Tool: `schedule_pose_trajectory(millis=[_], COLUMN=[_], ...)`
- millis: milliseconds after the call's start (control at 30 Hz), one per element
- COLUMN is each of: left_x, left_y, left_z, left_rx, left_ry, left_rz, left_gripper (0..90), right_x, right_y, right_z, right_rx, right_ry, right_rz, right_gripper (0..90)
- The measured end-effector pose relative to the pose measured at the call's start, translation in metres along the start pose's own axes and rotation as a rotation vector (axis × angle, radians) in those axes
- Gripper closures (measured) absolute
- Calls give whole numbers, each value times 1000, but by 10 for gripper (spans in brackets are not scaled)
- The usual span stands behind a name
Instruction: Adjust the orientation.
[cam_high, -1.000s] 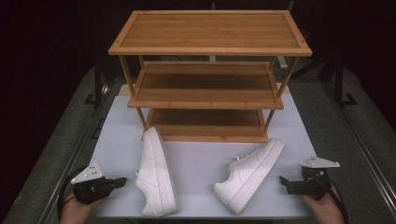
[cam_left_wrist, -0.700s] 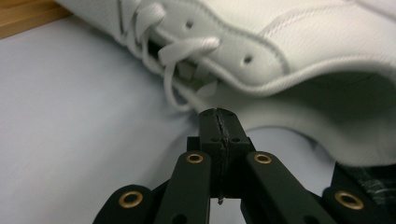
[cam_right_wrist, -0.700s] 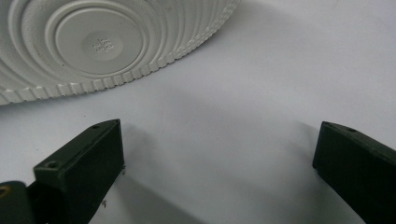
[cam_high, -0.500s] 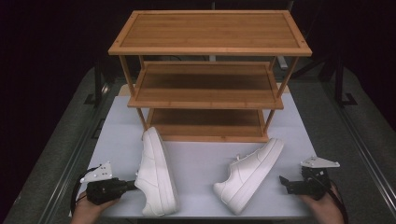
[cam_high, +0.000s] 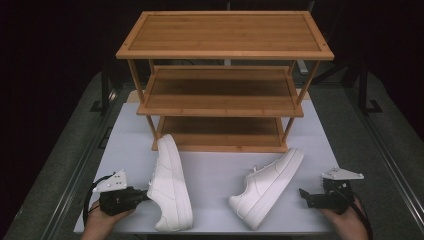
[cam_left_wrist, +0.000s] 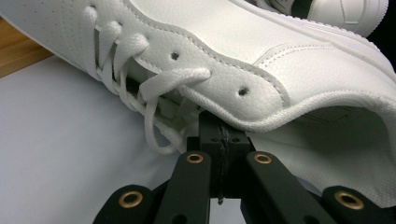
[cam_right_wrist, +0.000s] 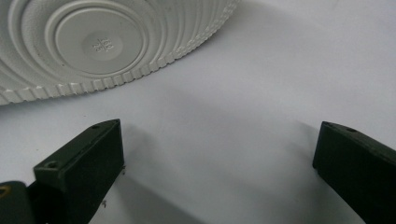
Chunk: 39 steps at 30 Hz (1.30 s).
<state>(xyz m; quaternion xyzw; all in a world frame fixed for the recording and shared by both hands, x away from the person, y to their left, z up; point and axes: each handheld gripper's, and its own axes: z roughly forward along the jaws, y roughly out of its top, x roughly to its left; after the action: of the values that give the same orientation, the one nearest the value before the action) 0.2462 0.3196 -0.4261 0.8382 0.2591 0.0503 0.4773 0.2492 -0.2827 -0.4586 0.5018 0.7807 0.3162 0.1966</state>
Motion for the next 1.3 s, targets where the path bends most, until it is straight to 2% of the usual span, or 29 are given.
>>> schedule_pose_trajectory(millis=[467,800,967,1300], left_x=[-4,-5,-6,-7], left_y=[15,22,27,36], left_z=[6,12,13,18], left_rx=[-43,-39,-60,-72], left_ry=[-17,-27,-34,-49], left_rz=[28,48,55,69], left_gripper=[900,900,900,900], right_x=[0,0,0,0], right_y=[0,0,0,0], right_z=[0,0,0,0], right_rx=[-2,-3,-2,-3], right_ry=[0,1,1,1], right_rz=[1,1,1,0], right_gripper=[14,14,14,14])
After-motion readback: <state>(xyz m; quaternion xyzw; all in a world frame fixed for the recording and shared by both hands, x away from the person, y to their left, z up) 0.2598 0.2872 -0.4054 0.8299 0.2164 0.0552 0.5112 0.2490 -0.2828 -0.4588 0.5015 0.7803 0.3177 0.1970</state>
